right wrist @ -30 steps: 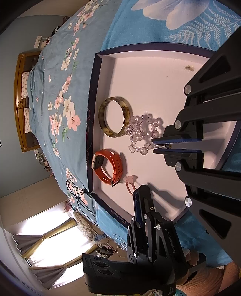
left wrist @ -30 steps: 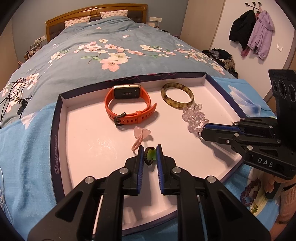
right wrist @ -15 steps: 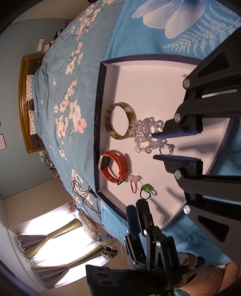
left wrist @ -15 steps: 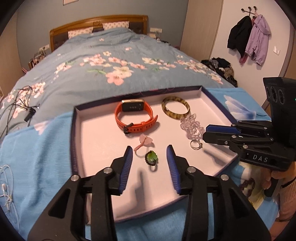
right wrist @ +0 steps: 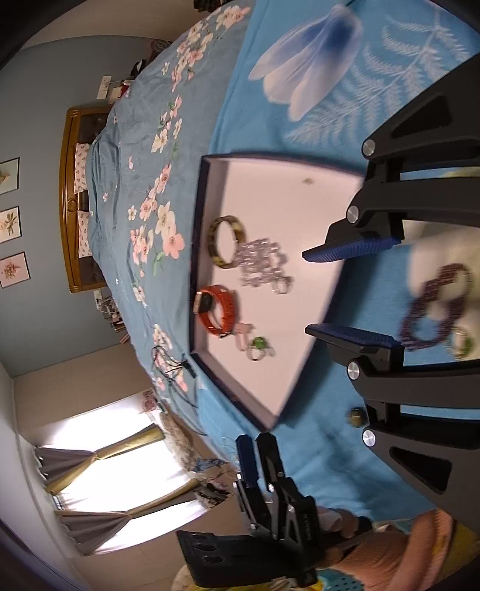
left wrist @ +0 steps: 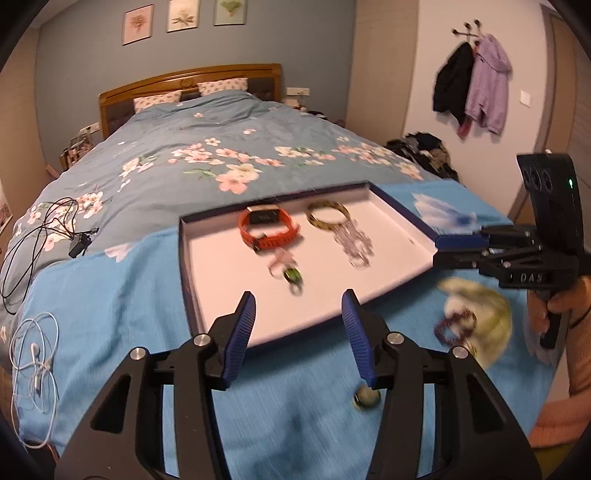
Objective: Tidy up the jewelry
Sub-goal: 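Open both tools to drop the two rings into the box lid, then move the right tool to the purple bracelet while the left tool reaches the black ring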
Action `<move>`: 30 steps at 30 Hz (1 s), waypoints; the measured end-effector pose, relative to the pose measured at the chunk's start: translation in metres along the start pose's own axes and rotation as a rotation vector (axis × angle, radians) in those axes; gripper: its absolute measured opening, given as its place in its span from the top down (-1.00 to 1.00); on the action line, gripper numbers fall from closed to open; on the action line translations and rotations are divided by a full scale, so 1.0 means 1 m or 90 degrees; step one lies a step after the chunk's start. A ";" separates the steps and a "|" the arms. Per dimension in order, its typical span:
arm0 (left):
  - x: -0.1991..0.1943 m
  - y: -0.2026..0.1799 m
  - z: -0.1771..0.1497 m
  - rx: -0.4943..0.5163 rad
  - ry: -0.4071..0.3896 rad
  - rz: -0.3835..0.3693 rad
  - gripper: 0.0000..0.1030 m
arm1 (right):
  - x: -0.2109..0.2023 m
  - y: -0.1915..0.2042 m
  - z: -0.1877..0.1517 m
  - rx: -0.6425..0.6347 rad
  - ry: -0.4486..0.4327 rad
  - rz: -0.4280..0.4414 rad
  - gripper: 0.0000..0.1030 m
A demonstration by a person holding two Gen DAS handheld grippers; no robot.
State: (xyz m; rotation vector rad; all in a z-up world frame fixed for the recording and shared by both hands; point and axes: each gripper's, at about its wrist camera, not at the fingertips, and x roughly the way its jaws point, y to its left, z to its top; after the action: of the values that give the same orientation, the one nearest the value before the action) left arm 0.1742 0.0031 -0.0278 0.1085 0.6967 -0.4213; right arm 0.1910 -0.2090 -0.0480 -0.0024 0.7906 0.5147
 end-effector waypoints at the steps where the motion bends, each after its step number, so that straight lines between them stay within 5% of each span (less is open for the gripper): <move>1: -0.002 -0.003 -0.005 0.004 0.002 -0.002 0.07 | -0.003 0.000 -0.006 -0.005 0.006 -0.008 0.38; 12: 0.006 -0.042 -0.053 0.065 0.084 -0.050 0.06 | -0.014 -0.012 -0.053 0.047 0.035 -0.020 0.36; 30: 0.030 -0.043 -0.055 0.027 0.126 -0.061 0.56 | -0.017 -0.005 -0.063 0.050 0.034 -0.011 0.27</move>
State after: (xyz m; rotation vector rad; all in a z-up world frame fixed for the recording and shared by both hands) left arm 0.1445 -0.0330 -0.0869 0.1578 0.8903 -0.5223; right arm 0.1406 -0.2329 -0.0825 0.0501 0.8625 0.4689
